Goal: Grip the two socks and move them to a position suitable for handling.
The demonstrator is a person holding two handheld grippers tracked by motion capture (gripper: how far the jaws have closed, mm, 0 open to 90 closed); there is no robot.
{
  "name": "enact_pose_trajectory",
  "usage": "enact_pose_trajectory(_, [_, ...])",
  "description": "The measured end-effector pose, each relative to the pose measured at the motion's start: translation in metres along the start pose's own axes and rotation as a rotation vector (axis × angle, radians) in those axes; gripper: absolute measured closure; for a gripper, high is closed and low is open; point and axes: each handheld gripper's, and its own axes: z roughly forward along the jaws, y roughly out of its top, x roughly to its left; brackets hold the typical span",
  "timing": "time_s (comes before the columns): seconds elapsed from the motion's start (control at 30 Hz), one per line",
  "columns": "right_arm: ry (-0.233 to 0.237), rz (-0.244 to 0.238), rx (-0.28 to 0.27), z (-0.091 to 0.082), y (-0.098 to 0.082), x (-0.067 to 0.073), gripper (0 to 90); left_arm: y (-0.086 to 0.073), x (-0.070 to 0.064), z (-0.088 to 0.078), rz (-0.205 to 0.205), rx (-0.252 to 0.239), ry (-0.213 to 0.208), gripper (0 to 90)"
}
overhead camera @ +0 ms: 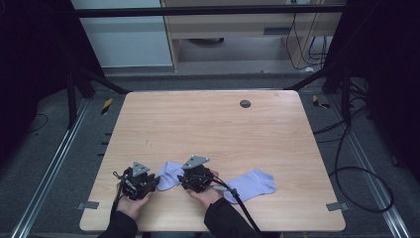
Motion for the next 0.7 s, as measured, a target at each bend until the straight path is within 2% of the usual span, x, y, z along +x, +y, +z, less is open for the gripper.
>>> enact_pose_trajectory(0.27, [0.015,-0.005,0.041,0.012,-0.004,0.004,67.9,0.000,0.001,0.002,0.006,0.014,-0.013,76.8])
enact_pose_trajectory(0.43, [0.033,-0.009,0.058,0.018,-0.006,0.007,70.9,0.001,0.001,0.003,0.005,0.020,-0.030,83.2])
enact_pose_trajectory(0.53, [0.040,-0.007,0.060,0.018,-0.005,0.007,75.1,0.001,0.000,0.003,0.001,0.021,-0.036,85.0])
enact_pose_trajectory(0.63, [0.035,-0.018,0.066,0.019,-0.006,0.008,84.0,0.002,0.000,0.003,0.001,0.023,-0.038,85.9])
enact_pose_trajectory(0.7, [0.037,-0.005,0.072,0.018,-0.005,0.008,86.6,0.002,0.000,0.003,0.003,0.024,-0.038,86.1])
